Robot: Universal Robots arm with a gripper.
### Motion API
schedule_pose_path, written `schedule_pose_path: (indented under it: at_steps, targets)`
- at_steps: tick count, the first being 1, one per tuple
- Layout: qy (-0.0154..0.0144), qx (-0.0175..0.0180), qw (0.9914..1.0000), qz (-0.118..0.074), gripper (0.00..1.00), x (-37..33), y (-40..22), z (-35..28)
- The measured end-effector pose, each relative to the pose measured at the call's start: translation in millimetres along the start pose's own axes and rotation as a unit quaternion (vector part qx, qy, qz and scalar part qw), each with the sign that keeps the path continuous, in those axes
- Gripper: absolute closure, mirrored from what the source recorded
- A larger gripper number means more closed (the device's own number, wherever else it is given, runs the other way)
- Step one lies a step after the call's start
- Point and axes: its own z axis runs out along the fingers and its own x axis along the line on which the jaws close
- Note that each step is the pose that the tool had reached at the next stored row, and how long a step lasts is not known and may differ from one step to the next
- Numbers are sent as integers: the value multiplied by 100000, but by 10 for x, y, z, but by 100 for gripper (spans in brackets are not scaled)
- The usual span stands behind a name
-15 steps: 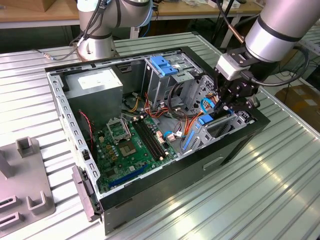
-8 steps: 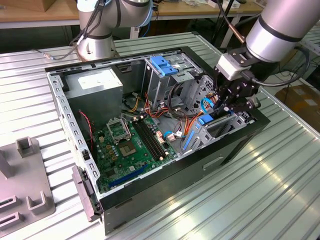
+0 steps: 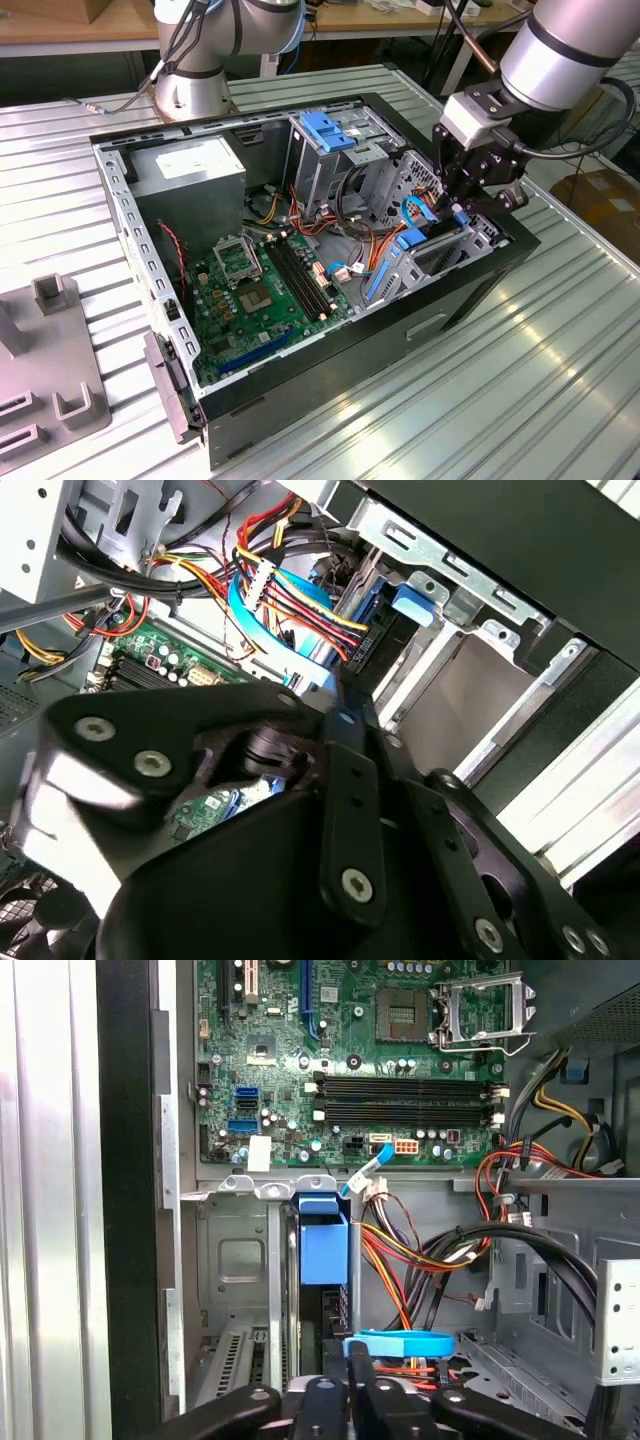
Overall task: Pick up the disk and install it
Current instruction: 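Insert the second disk wire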
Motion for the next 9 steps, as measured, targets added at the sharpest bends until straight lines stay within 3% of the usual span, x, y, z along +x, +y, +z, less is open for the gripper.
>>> schedule_pose_path:
  at_steps: [1, 9]
  targets:
    - [4, -1, 100000, 0, 90, 0, 0, -2]
    - [3, -1, 100000, -1, 90, -1, -1, -13]
